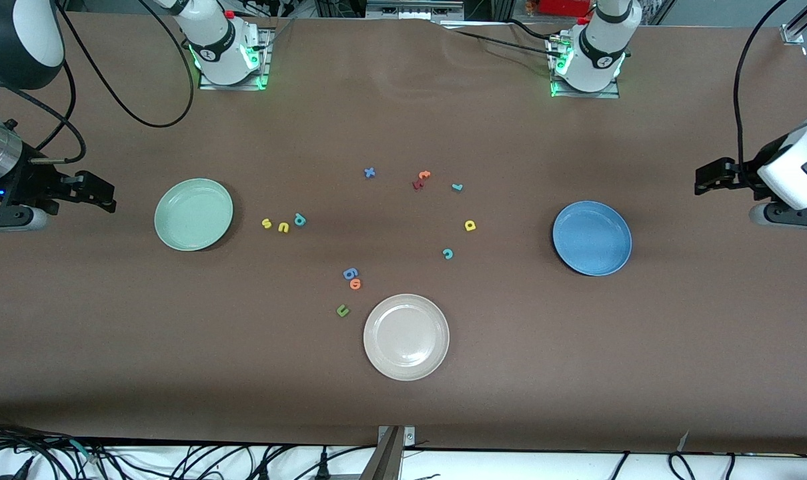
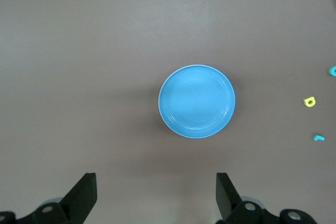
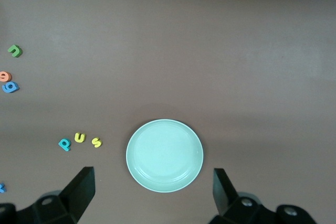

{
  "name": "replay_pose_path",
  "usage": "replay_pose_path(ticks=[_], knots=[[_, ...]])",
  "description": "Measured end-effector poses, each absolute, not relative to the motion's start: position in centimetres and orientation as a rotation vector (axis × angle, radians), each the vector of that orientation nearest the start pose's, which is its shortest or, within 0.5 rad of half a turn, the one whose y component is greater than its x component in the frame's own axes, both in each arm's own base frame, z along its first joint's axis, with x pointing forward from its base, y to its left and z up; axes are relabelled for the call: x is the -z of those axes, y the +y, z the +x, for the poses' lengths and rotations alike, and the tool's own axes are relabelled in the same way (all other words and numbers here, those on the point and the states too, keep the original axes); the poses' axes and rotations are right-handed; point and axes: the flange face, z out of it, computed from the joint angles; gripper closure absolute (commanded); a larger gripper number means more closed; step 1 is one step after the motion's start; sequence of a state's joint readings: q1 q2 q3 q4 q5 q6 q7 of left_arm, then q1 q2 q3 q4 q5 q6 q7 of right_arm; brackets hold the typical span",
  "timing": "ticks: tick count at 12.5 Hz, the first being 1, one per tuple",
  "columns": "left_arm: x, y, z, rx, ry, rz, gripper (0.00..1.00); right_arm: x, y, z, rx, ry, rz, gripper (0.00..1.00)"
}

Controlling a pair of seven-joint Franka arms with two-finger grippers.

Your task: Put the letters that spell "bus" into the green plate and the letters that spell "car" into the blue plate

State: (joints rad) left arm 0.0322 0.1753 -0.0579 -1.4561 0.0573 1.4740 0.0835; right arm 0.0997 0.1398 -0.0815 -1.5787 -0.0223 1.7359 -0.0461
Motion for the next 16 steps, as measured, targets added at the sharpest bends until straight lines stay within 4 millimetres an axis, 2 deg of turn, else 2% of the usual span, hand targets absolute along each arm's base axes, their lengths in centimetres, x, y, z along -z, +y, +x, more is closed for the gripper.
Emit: replay_pose_path(ticks=[11, 16], knots=[[-56.96, -0.76, 59.46, -0.246, 0.172, -3.085, 0.00, -55.33, 1.22, 60.61, 0.009, -0.109, -3.173, 0.01], [-56.97, -1.57, 59.45, -0.246, 0.195, -3.085, 0.00, -55.32, 1.23, 60.60, 0.007, -0.110, -3.173, 0.01]])
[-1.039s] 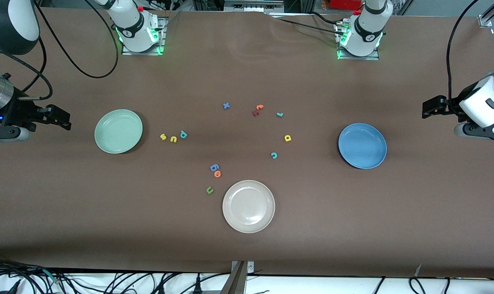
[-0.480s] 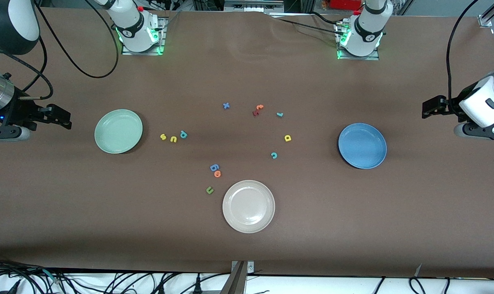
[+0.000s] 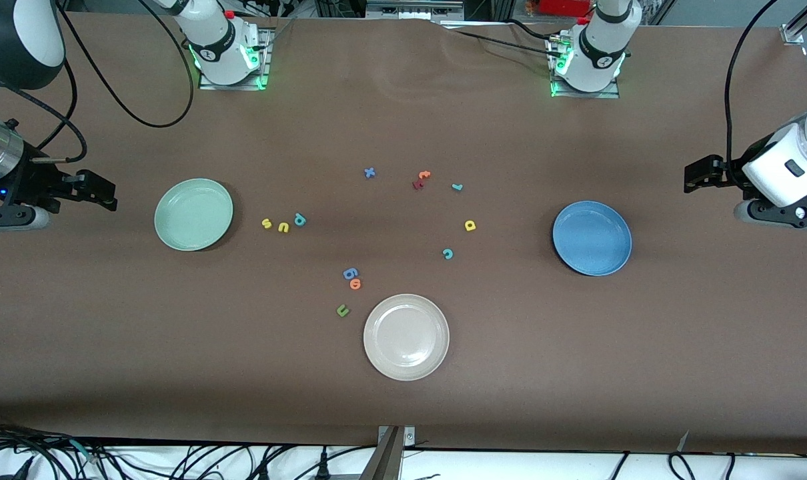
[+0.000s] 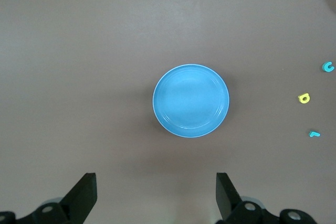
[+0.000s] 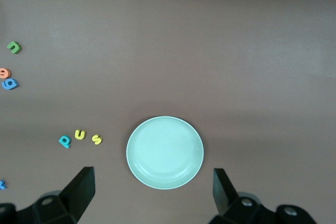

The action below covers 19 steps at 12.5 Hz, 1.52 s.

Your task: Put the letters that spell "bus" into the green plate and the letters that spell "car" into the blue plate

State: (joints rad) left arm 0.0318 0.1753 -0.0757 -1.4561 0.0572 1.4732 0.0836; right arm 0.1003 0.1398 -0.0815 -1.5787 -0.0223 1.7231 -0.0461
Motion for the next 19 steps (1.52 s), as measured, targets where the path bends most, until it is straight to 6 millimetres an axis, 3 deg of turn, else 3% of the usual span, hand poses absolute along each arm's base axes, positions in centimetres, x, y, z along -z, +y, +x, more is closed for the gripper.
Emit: replay_pose_path(ticks=[16, 19], knots=[[-57.5, -1.7, 59.2, -0.233, 0.198, -3.085, 0.00, -55.3, 1.2, 60.5, -0.002, -0.109, -3.173, 0.01], [-58.1, -2.7, 58.9, -0.222, 0.225, -3.085, 0.00, -55.3, 1.2, 60.5, -0.003, -0.110, -3.173, 0.00]])
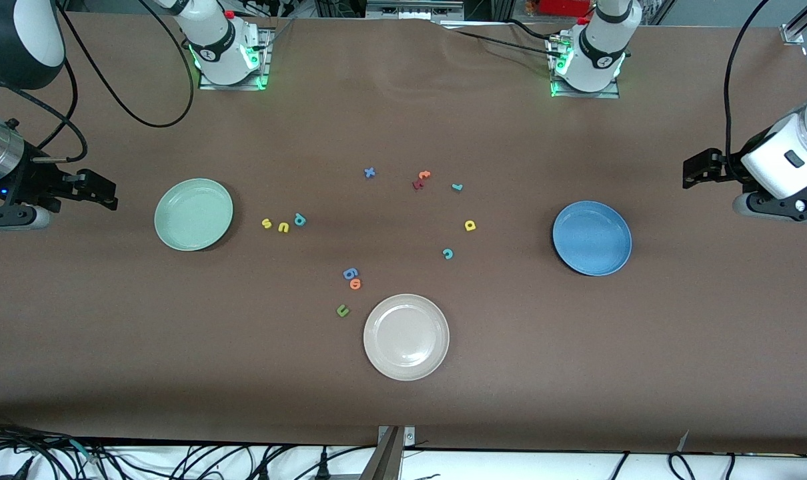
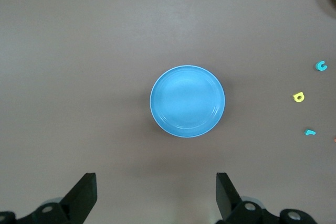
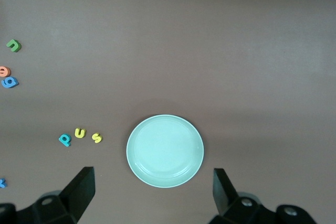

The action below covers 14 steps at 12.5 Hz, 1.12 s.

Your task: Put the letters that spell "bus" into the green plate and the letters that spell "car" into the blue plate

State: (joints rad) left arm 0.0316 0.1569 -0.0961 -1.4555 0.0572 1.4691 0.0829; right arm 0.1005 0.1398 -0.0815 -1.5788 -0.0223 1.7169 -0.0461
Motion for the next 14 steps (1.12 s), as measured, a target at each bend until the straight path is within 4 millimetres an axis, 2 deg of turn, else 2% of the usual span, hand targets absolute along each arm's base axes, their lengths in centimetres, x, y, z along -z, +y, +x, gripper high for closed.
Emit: replay_pose_path(ticks=[9, 12, 14], knots=[[-58.1, -2.8, 58.9, -0.221, 0.227, -3.085, 0.00, -55.0, 2.1, 60.9, -0.001, -0.131, -3.173, 0.00], [-57.9, -2.8, 58.9, -0.227, 0.226, -3.084, 0.00, -51.7, 3.8, 62.0, -0.076, -0.162, -3.175, 0.00], [-57.9, -2.8, 58.9, -0.227, 0.226, -3.084, 0.00, -50.5, 5.4, 62.4, -0.101, -0.098, -3.182, 0.00]])
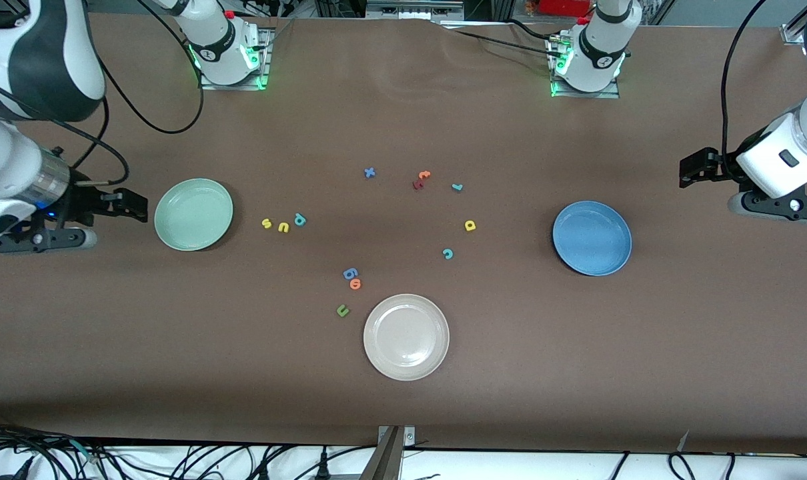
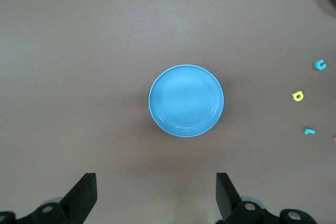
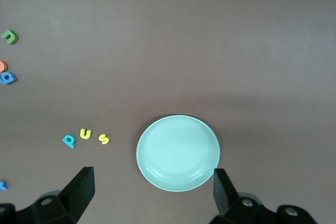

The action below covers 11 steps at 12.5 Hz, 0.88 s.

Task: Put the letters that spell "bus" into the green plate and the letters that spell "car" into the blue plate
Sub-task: 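Reach the right gripper to the letters while the left gripper reaches the d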

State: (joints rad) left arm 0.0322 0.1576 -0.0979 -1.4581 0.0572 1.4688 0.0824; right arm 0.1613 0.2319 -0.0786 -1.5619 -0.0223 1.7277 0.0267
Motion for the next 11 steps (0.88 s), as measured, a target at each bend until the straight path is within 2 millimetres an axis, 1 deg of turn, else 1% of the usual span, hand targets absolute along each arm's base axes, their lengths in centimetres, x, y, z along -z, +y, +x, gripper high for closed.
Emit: replay_pose_path(ticks=[2, 4, 6, 7, 9, 11], knots=[[-58.0, -2.8, 58.9, -0.226, 0.227, -3.084, 0.00, -50.4, 6.9, 62.3, -0.103, -0.058, -3.186, 0.00], [-58.1, -3.2, 58.8, -0.223, 0.238, -3.084, 0.00, -50.2, 8.1, 62.1, -0.116, -0.082, -3.186, 0.00], [-58.1, -3.8, 58.8, -0.222, 0.253, -3.084, 0.00, -49.6, 9.0, 61.9, -0.141, -0.100, -3.187, 0.00], [-58.1, -3.8, 58.8, -0.222, 0.252, -3.084, 0.00, -49.0, 9.4, 61.8, -0.159, -0.107, -3.187, 0.00], [-58.1, -3.6, 58.8, -0.223, 0.247, -3.085, 0.00, -47.3, 10.7, 61.1, -0.221, -0.128, -3.188, 0.00], [-58.0, -3.4, 58.8, -0.223, 0.242, -3.085, 0.00, -44.6, 12.1, 60.3, -0.272, -0.156, -3.186, 0.00]])
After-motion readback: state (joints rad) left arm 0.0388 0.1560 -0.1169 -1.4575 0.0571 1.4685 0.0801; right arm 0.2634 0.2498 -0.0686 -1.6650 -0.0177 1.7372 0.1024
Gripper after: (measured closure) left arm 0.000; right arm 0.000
